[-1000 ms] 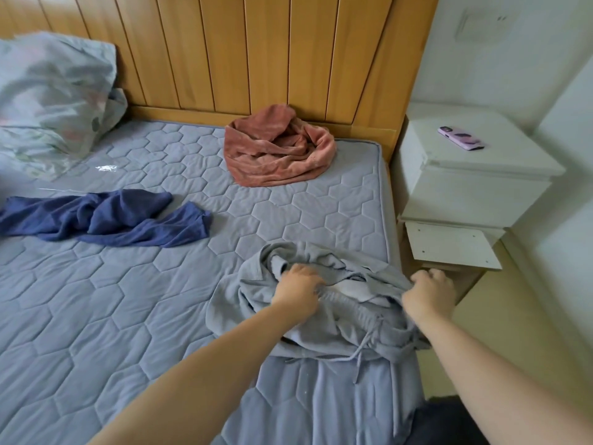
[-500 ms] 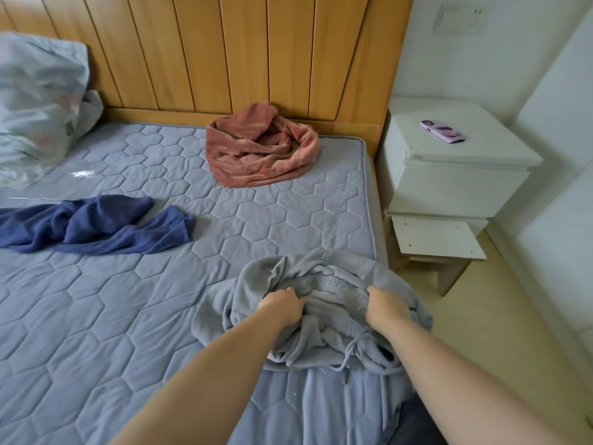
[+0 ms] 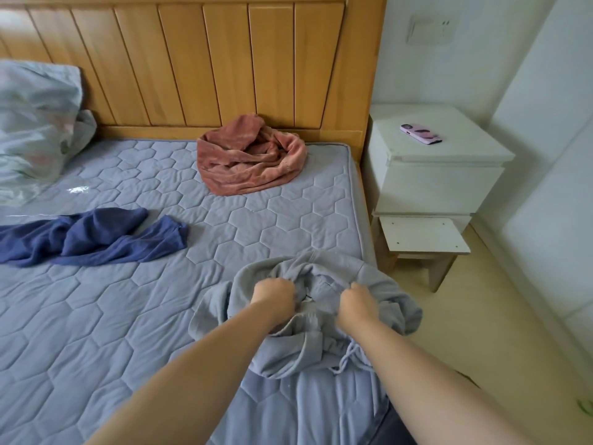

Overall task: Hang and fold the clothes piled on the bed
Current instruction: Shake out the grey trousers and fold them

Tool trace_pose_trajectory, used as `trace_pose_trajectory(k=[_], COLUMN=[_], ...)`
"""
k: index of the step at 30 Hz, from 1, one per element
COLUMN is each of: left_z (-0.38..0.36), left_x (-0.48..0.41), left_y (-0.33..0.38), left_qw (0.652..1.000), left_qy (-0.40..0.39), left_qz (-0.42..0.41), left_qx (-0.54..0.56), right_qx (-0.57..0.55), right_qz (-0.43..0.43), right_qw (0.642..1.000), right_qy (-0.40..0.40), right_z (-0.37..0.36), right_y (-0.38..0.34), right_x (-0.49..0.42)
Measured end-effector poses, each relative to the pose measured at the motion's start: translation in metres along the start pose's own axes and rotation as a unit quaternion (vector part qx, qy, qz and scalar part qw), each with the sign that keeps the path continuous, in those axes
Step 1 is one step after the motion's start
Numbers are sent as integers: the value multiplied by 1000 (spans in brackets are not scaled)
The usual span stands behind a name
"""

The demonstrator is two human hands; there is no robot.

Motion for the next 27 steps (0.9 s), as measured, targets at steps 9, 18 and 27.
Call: trace_pose_trajectory(k=[9, 18, 27], left_z=[-57, 12, 156], left_x=[-7, 2, 65], left_y=[-35, 18, 167], left_qw=[989, 955, 924], left_qy=[-83, -51, 47], left_qz=[121, 107, -147], left_qx=[-12, 271, 351], right_qx=[-139, 153, 11], right_qz=[-28, 124, -98], right_qw=[988, 978, 953], right_qy=[66, -68, 286], right_z=[26, 51, 209], right_y=[10, 13, 122], right_x=[-5, 15, 103])
Point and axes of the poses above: each hand's wrist, its own x-axis away from the middle knuckle, its own z-axis out of the back of the hand, y = z × x, the point moved 5 cm from there along -x, towards the middle knuckle, and after that the axes turned 14 degrees about z, right-handed, at the moved point
